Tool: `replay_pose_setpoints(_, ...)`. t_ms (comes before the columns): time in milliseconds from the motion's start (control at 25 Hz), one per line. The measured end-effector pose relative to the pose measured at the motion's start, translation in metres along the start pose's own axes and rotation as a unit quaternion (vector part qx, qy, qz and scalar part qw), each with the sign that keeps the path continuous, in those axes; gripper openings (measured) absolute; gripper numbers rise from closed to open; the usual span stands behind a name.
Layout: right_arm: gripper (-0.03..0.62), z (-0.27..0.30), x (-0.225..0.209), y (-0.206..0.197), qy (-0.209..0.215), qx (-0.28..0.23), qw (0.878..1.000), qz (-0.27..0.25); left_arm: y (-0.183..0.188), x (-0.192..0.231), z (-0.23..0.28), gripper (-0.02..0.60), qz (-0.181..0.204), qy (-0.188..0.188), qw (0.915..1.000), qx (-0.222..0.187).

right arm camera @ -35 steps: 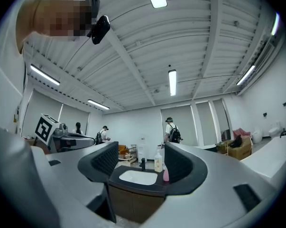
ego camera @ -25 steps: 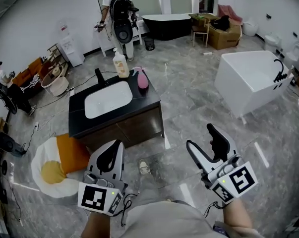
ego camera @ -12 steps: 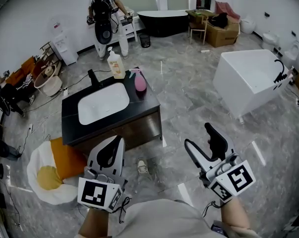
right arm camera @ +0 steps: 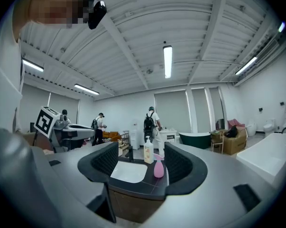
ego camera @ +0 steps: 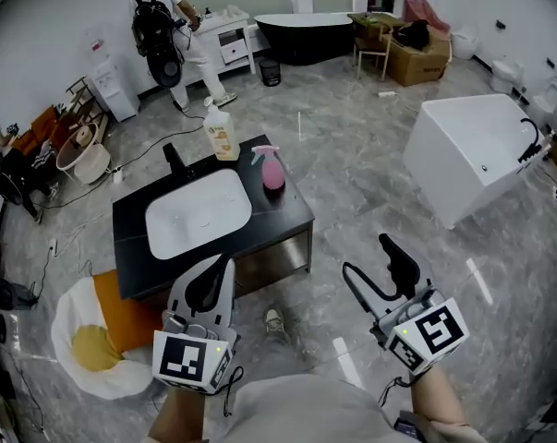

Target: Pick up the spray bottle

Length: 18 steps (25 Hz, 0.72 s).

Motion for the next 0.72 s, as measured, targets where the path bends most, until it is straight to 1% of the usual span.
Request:
replay_pose_setpoints(200,0.311,0.073,-0.004,0.013,0.001,0.014,1.000,-0.002,-0.003,0.063,0.035,0.023,-0.011,-0.001,0.9999,0.002)
replay_pose_setpoints(480,0.311,0.184,-0.010,0.011,0.006,0.040,0.999,0.001,-0.026,0.148,0.096,0.023,-0.028,-0.011,0.9994,0.016)
replay_pose_setpoints(720,0.311,0.266,-0.019,0.004,0.001,0.052,0.999,0.008,-0.048,0.201,0.144,0.023,-0.041,-0.024,0.9985,0.029)
Point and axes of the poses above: the fingertips, and each gripper's own axes: z forward along the fingers, x to its left, y out of its top, the point moved 10 cm from there along -z, backward along the fingers, and after that the axes turned 4 degrees about -y, right-handed, at the moved point
